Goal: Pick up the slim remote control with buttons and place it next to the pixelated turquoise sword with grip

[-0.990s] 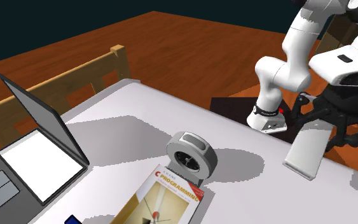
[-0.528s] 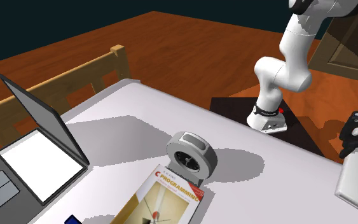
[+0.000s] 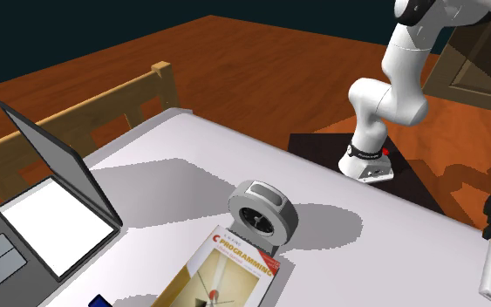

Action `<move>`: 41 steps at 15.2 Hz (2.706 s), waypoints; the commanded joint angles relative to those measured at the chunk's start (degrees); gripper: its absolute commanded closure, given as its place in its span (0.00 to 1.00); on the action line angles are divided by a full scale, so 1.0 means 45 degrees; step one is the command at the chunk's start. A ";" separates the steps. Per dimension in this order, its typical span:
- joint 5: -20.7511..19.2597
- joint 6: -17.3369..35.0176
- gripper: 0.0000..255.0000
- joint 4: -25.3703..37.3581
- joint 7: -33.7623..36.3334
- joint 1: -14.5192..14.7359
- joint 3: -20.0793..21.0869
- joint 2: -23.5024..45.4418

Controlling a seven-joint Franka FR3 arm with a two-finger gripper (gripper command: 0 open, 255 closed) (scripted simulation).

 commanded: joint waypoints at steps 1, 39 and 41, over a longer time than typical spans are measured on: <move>0.0041 0.0399 1.00 -0.0439 0.0004 -0.0007 -0.0002 -0.0067; -0.1582 0.6558 1.00 -0.5226 0.1210 0.0309 -0.0191 0.1836; -0.1789 0.6851 1.00 -0.5358 0.1354 0.0365 -0.0249 0.2059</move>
